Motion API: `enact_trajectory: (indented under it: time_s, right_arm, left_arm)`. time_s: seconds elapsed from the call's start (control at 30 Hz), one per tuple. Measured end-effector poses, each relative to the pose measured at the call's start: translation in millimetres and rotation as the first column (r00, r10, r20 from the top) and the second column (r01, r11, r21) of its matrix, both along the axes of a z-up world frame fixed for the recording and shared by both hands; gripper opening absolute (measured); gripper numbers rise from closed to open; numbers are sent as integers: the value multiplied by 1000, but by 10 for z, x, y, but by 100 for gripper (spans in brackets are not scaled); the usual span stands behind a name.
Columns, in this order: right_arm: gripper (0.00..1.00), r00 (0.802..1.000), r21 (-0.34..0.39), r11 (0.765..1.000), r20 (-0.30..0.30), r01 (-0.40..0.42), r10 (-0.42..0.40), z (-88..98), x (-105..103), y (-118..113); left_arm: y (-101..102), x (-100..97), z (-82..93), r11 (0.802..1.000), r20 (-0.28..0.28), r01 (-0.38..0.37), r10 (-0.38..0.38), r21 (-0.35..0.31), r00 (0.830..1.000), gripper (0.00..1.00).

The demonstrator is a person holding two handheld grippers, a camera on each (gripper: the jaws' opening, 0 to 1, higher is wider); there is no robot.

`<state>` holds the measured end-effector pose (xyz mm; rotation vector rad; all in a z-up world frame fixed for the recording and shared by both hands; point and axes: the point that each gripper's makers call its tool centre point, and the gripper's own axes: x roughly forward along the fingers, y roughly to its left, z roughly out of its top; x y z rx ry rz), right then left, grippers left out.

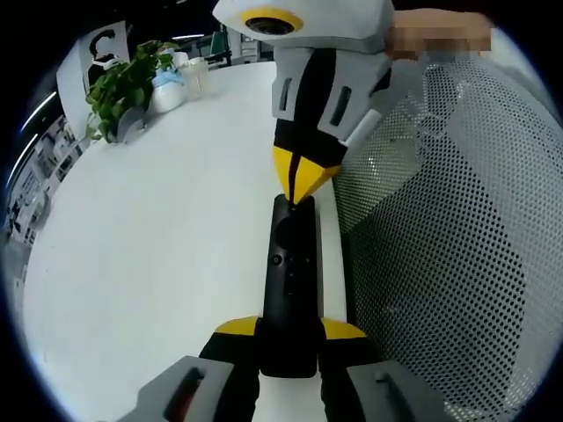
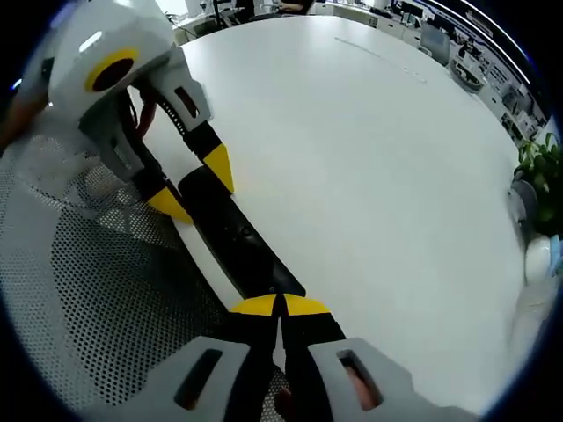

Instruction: Press the specified remote control buttons in sequence, fully releasing each button before pressing the next.

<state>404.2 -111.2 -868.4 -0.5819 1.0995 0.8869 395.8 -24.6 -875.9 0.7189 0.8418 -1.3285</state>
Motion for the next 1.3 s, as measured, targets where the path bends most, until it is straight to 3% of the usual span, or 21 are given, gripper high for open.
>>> enact_trajectory:
  time_s: [0.4,0.67,1.3]
  right_arm:
    - [0,997,-3,998,-39,67,-67,10,19,-7]
    - [0,997,40,998,-53,53,-51,44,-13,74]
    - [0,998,17,999,-55,40,-39,18,-26,58]
  left_arm:
    - [-3,0,-1,1000,3,4,-4,-9,1000,24]
    - [-14,1,-2,1000,0,0,0,-14,1000,24]
    - [-42,-34,0,1000,11,29,-29,-3,1000,24]
